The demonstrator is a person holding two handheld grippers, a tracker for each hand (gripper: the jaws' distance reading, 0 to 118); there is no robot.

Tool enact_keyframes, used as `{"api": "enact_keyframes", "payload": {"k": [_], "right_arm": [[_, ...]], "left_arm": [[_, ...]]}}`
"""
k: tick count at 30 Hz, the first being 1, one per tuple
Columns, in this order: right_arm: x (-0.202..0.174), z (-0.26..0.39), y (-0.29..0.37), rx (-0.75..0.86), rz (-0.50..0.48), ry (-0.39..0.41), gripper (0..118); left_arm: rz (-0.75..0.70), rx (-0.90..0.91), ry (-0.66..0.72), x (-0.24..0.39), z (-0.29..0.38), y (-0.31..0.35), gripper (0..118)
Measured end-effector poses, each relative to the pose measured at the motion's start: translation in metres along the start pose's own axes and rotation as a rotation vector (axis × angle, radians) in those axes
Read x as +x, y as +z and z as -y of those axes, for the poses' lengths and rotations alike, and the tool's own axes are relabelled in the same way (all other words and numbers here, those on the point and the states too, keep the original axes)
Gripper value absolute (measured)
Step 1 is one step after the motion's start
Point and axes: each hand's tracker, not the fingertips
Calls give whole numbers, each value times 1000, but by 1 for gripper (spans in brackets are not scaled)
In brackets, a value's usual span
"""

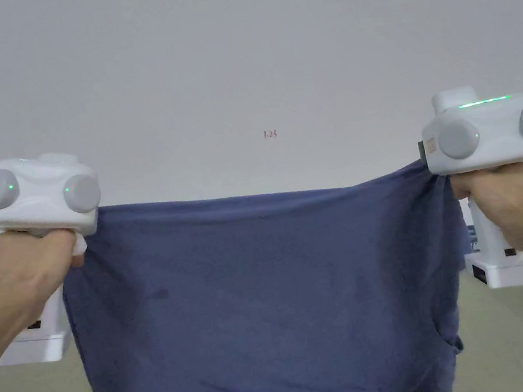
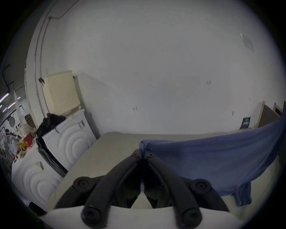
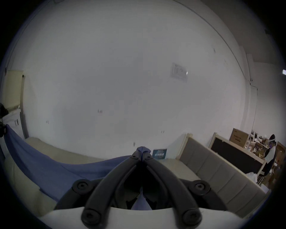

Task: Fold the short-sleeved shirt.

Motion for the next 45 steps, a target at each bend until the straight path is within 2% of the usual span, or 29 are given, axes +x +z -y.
{"api": "enact_keyframes", "payload": {"k": [4,7,10,12,13,14,19,29,33,35,40,45], "right_arm": [[-11,74,-15,-83,-19,-9,0],[-12,121,-15,-142,-38,-31,0],[-12,160,-3,-183,-58,11,0],[-9,176,9,-193,-74,12,0],[-8,181,20,-242,-101,0,0],[-6,189,34,-220,-104,-14,0],[13,223,105,-239,-147,47,0],[63,321,278,-313,-228,-15,0],[80,374,338,-367,-239,-86,0],[83,397,355,-394,-232,-76,0],[97,428,391,-450,-230,-140,0],[104,441,406,-481,-229,-122,0]], "left_arm": [[20,-89,-60,14,66,-30,0],[41,-117,-52,14,110,-37,0],[66,-166,-54,7,145,-35,0],[67,-176,-58,1,161,-26,0],[73,-179,-60,-4,170,-19,0],[70,-186,-67,-9,178,-10,0],[106,-200,-84,-37,219,51,0],[183,-258,-76,-107,330,198,0],[185,-279,-100,-124,387,255,0],[180,-283,-120,-127,410,274,0],[201,-323,-80,-137,440,306,0],[226,-365,-49,-149,450,312,0]]}}
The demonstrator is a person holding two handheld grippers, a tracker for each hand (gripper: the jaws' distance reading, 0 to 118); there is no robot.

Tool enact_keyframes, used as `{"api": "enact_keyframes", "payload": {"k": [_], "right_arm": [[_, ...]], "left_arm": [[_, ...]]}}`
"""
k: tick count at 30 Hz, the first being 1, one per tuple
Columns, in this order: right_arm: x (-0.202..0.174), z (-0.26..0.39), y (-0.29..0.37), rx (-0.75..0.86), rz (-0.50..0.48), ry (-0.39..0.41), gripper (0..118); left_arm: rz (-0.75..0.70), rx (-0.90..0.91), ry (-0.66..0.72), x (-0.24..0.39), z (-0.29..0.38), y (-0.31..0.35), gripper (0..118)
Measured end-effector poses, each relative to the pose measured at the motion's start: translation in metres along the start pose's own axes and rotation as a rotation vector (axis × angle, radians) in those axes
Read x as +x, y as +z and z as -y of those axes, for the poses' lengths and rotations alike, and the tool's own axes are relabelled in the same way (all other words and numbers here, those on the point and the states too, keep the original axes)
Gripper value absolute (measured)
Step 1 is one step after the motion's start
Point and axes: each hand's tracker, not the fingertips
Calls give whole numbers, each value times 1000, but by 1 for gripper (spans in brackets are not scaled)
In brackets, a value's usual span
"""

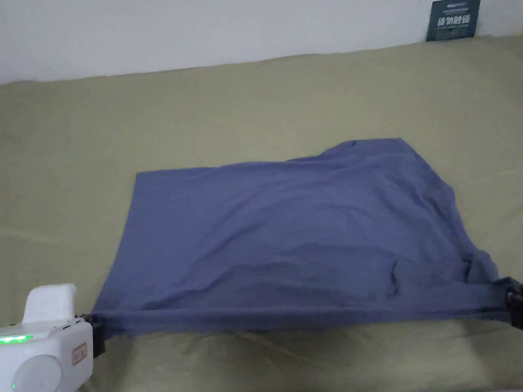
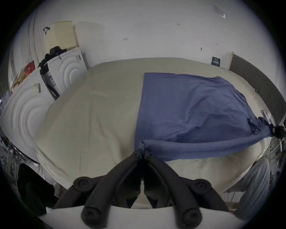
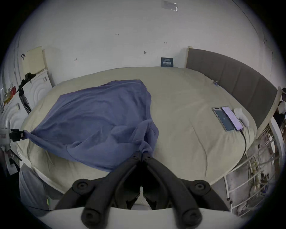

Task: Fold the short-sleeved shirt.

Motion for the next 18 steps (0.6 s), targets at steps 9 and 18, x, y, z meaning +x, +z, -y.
{"api": "enact_keyframes", "payload": {"k": [9,18], "right_arm": [[-8,8,-25,-104,35,12,3],[-10,2,-1,-129,35,42,110]], "left_arm": [[43,-94,19,-3,10,-18,2],[62,-84,81,-4,15,12,112]]}}
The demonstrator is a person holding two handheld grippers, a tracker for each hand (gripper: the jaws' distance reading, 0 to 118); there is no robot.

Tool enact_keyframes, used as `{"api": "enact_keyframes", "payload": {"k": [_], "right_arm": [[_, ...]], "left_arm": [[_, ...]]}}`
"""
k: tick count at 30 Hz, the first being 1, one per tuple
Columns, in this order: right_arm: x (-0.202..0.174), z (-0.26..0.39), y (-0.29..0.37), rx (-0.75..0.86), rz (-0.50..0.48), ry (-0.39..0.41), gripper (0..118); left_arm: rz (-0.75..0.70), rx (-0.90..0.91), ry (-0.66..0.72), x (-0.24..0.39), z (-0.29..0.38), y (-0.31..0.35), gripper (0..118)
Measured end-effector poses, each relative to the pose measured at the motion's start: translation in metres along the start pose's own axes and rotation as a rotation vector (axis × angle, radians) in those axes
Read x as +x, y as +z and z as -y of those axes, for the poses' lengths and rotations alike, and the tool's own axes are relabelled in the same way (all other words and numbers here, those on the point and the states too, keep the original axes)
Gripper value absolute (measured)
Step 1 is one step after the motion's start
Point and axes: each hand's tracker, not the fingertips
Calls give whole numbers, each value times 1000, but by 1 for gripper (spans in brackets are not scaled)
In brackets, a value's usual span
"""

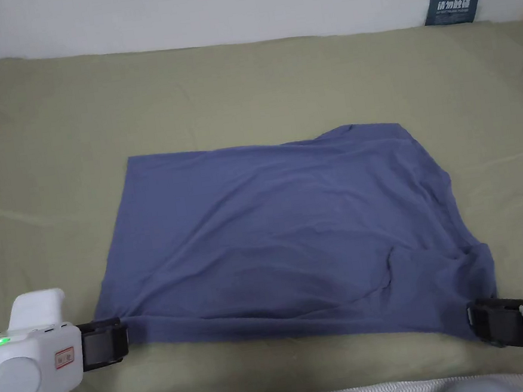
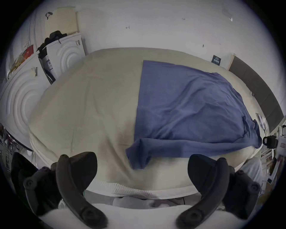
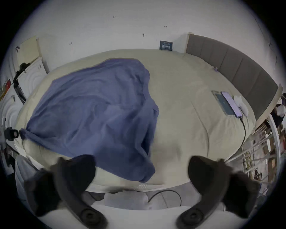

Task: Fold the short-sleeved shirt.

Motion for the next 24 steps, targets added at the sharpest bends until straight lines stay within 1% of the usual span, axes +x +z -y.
{"api": "enact_keyframes", "payload": {"k": [1,2,3,4,5,6,7,9,12,15,16,17,18,19,20,23,24], "right_arm": [[1,-1,3,20,-2,0,106],[2,-3,5,49,-7,-4,99],[2,-6,7,53,-4,-3,94],[-1,3,14,58,0,1,87],[-1,2,16,84,8,-7,59],[-1,1,17,111,23,-17,20],[1,-1,19,124,19,-30,0],[1,6,22,99,-41,-48,0],[-2,13,19,92,-17,-28,0],[-1,10,12,71,-15,-11,0],[-3,15,11,66,-15,-7,0],[-3,14,9,61,-13,2,0],[-3,12,8,62,-6,7,0],[-2,10,7,63,-5,5,0],[-4,13,8,60,-11,0,0],[-3,9,3,55,-4,3,0],[-2,11,1,55,1,7,0]], "left_arm": [[3,14,27,0,1,5,100],[19,20,37,-1,2,9,86],[19,26,41,0,3,12,77],[17,35,39,1,4,15,77],[43,21,9,0,5,14,16],[41,19,19,-3,6,16,0],[61,-2,15,-6,10,13,0],[54,-9,8,-11,15,13,0],[38,-30,11,-20,17,8,0],[44,-40,49,-27,14,-1,0],[47,-47,72,-31,11,-5,5],[44,-44,77,-34,8,-10,34],[39,-39,83,-35,5,-14,70],[33,-37,87,-31,3,-18,104],[20,-45,97,-31,1,-24,118],[14,-49,98,-28,-7,-38,117],[5,-56,101,-27,-8,-45,113]]}}
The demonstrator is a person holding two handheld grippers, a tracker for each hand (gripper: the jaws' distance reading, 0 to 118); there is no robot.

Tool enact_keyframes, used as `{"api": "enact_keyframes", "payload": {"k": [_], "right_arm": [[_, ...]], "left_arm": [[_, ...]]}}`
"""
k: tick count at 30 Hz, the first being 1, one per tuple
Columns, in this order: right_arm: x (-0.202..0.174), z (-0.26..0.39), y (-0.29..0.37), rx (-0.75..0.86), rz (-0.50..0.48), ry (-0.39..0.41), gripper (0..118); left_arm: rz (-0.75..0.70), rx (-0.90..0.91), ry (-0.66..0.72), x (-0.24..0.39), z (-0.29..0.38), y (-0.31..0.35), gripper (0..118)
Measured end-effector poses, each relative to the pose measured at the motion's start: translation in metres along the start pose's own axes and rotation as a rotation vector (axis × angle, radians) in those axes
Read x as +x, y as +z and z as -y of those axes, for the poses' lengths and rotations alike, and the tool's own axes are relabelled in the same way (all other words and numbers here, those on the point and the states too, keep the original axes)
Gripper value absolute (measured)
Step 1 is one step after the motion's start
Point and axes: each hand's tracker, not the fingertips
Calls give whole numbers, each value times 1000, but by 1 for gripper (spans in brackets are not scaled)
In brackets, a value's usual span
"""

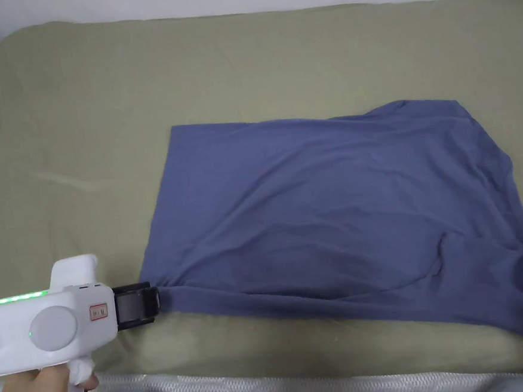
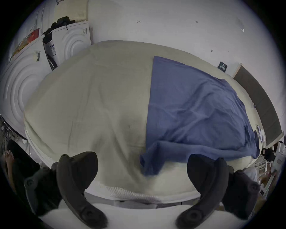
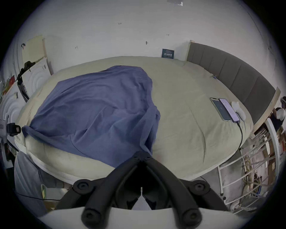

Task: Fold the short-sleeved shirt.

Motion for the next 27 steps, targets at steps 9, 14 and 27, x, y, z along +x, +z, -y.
{"api": "enact_keyframes", "payload": {"k": [9,14,27], "right_arm": [[20,-4,-2,-10,28,-7,1],[23,-8,-18,-95,-30,-12,118],[17,-46,-24,-18,7,23,2]], "left_arm": [[33,-29,-71,24,-5,-2,2],[35,-20,-74,30,-7,9,2],[41,27,-84,24,-35,18,2]]}}
